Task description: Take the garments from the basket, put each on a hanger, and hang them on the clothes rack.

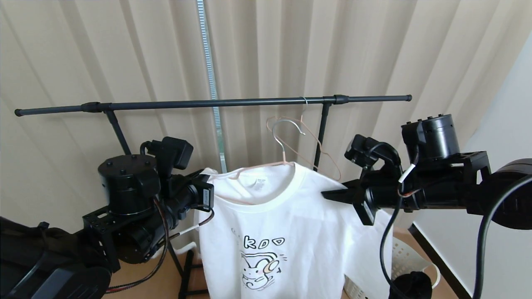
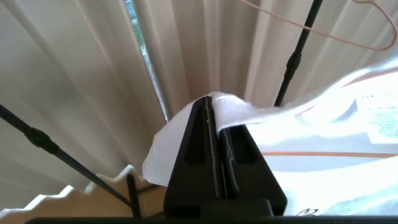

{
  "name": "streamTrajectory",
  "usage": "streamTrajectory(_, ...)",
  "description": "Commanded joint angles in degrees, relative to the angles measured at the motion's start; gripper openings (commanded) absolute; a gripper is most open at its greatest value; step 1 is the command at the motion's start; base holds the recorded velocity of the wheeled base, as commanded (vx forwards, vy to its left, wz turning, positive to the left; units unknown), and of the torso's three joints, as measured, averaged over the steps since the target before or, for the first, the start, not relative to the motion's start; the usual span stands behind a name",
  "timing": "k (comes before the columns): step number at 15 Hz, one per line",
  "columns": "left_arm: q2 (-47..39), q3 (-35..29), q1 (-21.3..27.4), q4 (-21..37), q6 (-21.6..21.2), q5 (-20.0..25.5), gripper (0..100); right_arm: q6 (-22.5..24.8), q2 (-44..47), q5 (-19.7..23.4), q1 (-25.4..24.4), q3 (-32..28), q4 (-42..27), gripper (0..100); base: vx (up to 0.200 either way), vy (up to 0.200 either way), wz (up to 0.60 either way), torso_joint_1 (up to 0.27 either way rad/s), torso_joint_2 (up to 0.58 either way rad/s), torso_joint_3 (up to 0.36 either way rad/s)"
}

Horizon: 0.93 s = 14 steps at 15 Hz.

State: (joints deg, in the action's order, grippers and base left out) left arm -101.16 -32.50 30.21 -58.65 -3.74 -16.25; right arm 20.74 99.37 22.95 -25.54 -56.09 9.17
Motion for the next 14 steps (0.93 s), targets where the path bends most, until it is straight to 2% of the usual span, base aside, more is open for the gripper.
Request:
streamTrajectory(1,1.1,-0.1,0.7,-0.1,-0.2,0.0,0,-2.5,1.2,-1.2,-1.4,0.0,3.0,0,0.000,0.000,0.00,0.000,0.00,0.000)
streamTrajectory(2,1.1,-0.1,1.0,-0.1,-0.2,-0.1,0,-5.1,2.1,-4.8,-2.8,0.0,5.2,0,0.000,0.000,0.00,0.000,0.00,0.000)
streamTrajectory(3,1.1,-0.1,1.1,-0.1,-0.2,-0.1,0,-5.2,2.2,-5.0,-2.8,0.0,5.4,0,0.000,0.000,0.00,0.000,0.00,0.000)
streamTrajectory(4,1.3,-0.5,2.2,-0.1,-0.3,-0.6,0,-5.9,3.6,-7.5,-4.6,1.0,8.2,0,0.000,0.000,0.00,0.000,0.00,0.000)
streamTrajectory(7,1.3,-2.3,3.9,0.0,-1.8,-2.2,0,-6.1,6.0,-7.8,-7.1,3.0,14.1,0,0.000,0.000,0.00,0.000,0.00,0.000)
streamTrajectory(10,2.4,-3.6,5.9,0.5,-2.7,-2.2,0,-6.1,8.9,-10.4,-8.3,4.8,20.8,0,0.000,0.000,0.00,0.000,0.00,0.000)
streamTrajectory(14,4.7,-5.8,8.3,4.2,-2.7,-2.2,0,-6.5,10.7,-10.3,-9.5,5.5,24.1,0,0.000,0.000,0.00,0.000,0.00,0.000)
